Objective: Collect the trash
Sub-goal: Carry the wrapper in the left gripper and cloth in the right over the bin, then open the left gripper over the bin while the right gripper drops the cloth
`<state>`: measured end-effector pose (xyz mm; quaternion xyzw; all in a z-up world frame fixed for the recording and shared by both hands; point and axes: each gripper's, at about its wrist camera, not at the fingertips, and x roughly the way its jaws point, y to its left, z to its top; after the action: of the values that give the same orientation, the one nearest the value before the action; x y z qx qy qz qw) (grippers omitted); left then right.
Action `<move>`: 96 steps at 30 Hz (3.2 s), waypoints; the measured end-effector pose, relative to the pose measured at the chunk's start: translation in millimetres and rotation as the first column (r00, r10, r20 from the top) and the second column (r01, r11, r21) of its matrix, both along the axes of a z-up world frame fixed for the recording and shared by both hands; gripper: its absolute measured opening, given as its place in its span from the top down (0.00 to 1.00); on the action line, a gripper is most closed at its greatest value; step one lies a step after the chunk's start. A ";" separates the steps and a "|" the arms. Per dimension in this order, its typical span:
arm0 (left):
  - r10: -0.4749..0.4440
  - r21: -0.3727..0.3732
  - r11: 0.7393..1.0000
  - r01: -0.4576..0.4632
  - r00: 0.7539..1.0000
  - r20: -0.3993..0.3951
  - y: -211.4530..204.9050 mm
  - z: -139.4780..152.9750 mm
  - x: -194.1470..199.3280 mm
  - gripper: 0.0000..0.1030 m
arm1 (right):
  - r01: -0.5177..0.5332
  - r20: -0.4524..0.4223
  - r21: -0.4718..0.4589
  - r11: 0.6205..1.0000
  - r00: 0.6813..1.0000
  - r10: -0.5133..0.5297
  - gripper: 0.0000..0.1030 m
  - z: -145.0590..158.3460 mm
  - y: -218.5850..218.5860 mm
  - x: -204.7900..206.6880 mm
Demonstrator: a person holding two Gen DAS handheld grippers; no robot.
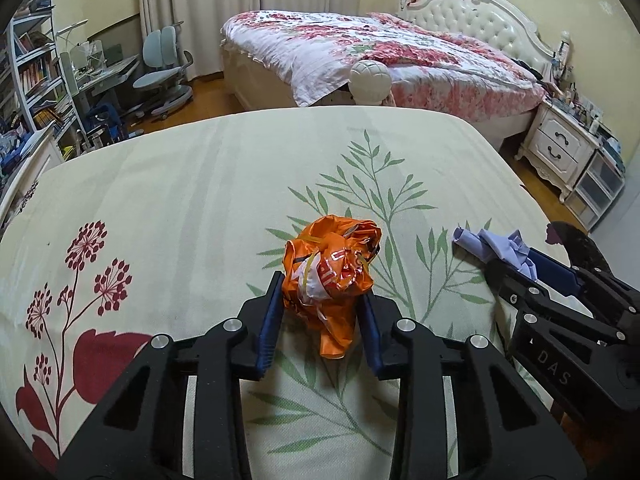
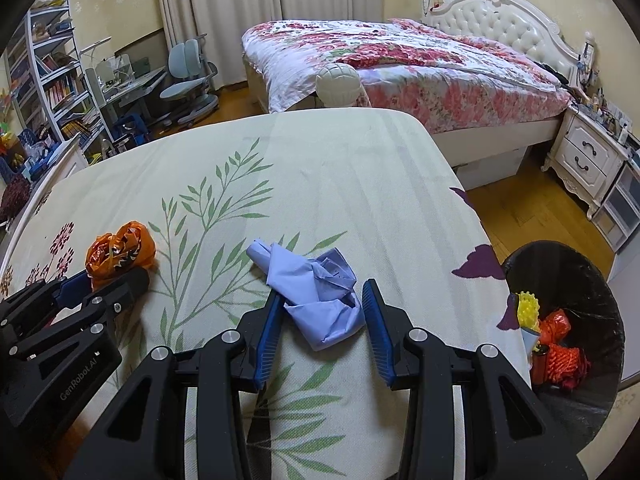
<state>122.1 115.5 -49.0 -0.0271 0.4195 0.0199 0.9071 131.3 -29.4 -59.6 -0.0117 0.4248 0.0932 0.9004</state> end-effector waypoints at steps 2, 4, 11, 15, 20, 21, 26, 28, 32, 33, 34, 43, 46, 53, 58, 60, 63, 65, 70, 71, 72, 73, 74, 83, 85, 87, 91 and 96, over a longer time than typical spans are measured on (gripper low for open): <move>0.003 0.003 1.000 -0.003 1.000 0.004 -0.2 0.6 -7.1 0.67 | 0.001 0.001 0.002 1.000 1.000 -0.001 0.61 -0.2 -1.3 -6.6; 0.005 0.003 1.000 -0.005 1.000 0.008 -0.7 1.3 -14.0 0.67 | 0.001 0.002 0.006 1.000 1.000 -0.001 0.61 0.2 -2.8 -13.5; 0.007 0.005 1.000 -0.008 1.000 0.021 -5.1 3.1 -35.9 0.67 | 0.002 0.003 0.011 1.000 1.000 -0.002 0.61 0.1 -10.2 -38.5; 0.006 0.001 1.000 -0.006 1.000 0.023 -9.2 2.9 -46.4 0.67 | 0.001 0.006 0.013 1.000 1.000 -0.001 0.61 1.0 -14.3 -51.5; -0.001 -0.008 1.000 0.001 1.000 0.029 -16.7 3.6 -59.2 0.67 | 0.003 0.016 0.017 1.000 1.000 -0.003 0.61 5.2 -19.0 -63.9; -0.002 -0.009 1.000 0.002 1.000 0.030 -17.8 3.6 -61.5 0.67 | 0.004 0.019 0.018 1.000 1.000 -0.004 0.61 6.0 -21.3 -67.3; -0.015 -0.018 1.000 0.015 0.999 0.045 -28.7 6.8 -70.9 0.67 | 0.015 0.031 0.022 1.000 0.999 -0.016 0.61 9.3 -30.0 -78.4; -0.023 -0.020 0.999 0.025 0.998 0.052 -34.0 8.7 -73.4 0.67 | 0.025 0.037 0.024 0.999 0.999 -0.026 0.61 10.8 -35.6 -83.4; -0.054 -0.017 0.998 0.055 0.996 0.071 -48.3 13.1 -79.7 0.67 | 0.053 0.050 0.023 0.998 0.997 -0.054 0.61 14.1 -49.1 -90.8; -0.063 -0.016 0.998 0.064 0.995 0.075 -52.0 14.3 -80.8 0.67 | 0.064 0.054 0.025 0.998 0.996 -0.065 0.61 15.2 -54.2 -92.7; -0.070 -0.015 0.997 0.072 0.994 0.078 -55.5 15.1 -81.5 0.67 | 0.073 0.057 0.027 0.997 0.996 -0.074 0.61 16.2 -58.2 -94.1; -0.155 -0.004 0.988 0.156 0.982 0.108 -95.1 22.8 -79.5 0.67 | 0.173 0.103 0.009 0.985 0.980 -0.173 0.61 28.1 -98.9 -104.4; -0.182 0.002 0.983 0.183 0.975 0.124 -109.8 25.8 -76.1 0.67 | 0.215 0.117 0.005 0.977 0.970 -0.214 0.61 31.7 -115.7 -104.4; -0.243 0.016 0.970 0.243 0.959 0.149 -145.5 32.4 -65.7 0.67 | 0.314 0.134 0.009 0.949 0.940 -0.312 0.61 35.1 -158.0 -100.9; -0.285 0.024 0.958 0.285 0.944 0.166 -175.2 36.1 -54.3 0.67 | 0.369 0.142 0.012 0.929 0.919 -0.367 0.61 36.1 -182.3 -94.6; -0.302 0.028 0.953 0.302 0.938 0.170 -187.0 36.8 -49.1 0.67 | 0.389 0.143 0.017 0.921 0.911 -0.387 0.61 35.2 -192.0 -90.8; -0.320 0.030 0.947 0.320 0.931 0.174 -202.7 37.4 -41.7 0.67 | 0.410 0.140 0.024 0.912 0.902 -0.409 0.61 32.7 -203.9 -84.4; -0.338 0.040 0.941 0.336 0.926 0.170 -215.9 36.4 -35.7 0.67 | 0.421 0.138 0.025 0.907 0.897 -0.420 0.61 30.5 -210.5 -79.7; -0.370 0.069 0.929 0.363 0.914 0.166 -244.0 30.3 -23.8 0.67 | 0.451 0.135 0.024 0.892 0.883 -0.450 0.61 23.0 -228.0 -68.7; -0.371 0.070 0.928 0.365 0.914 0.162 -246.8 28.7 -21.8 0.67 | 0.455 0.133 0.026 0.890 0.881 -0.454 0.61 21.8 -230.6 -66.9; -0.373 0.070 0.928 0.366 0.915 0.157 -250.7 26.4 -18.6 0.67 | 0.460 0.131 0.025 0.888 0.879 -0.459 0.61 20.6 -233.1 -65.0; -0.373 0.071 0.928 0.367 0.915 0.153 -253.3 24.9 -16.0 0.67 | 0.463 0.129 0.027 0.886 0.877 -0.463 0.61 19.3 -235.9 -62.6; -0.374 0.071 0.927 0.367 0.916 0.147 -256.5 23.0 -12.7 0.67 | 0.466 0.127 0.029 0.884 0.876 -0.466 0.61 18.1 -238.5 -60.8; -0.385 0.088 0.922 0.377 0.916 0.116 -278.2 10.8 6.1 0.67 | 0.489 0.117 0.045 0.871 0.863 -0.491 0.61 11.6 -256.2 -52.1; -0.382 0.087 0.923 0.374 0.918 0.106 -279.6 7.6 10.5 0.67 | 0.493 0.116 0.046 0.869 0.861 -0.495 0.61 11.6 -256.3 -49.8; -0.379 0.088 0.924 0.372 0.920 0.097 -281.0 4.9 14.1 0.67 | 0.494 0.112 0.044 0.869 0.861 -0.495 0.61 9.6 -258.4 -46.6; -0.382 0.095 0.923 0.374 0.921 0.082 -283.7 1.2 19.2 0.66 | 0.499 0.103 0.037 0.866 0.860 -0.500 0.61 5.3 -260.5 -44.0; -0.370 0.085 0.928 0.364 0.925 0.080 -282.4 0.8 21.2 0.44 | 0.509 0.095 0.044 0.860 0.854 -0.511 0.47 1.4 -264.4 -43.1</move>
<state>143.3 -166.9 -48.2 0.0820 0.3727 -0.1373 0.9140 88.2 -293.8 -58.2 0.1040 0.3646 -0.1457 0.9138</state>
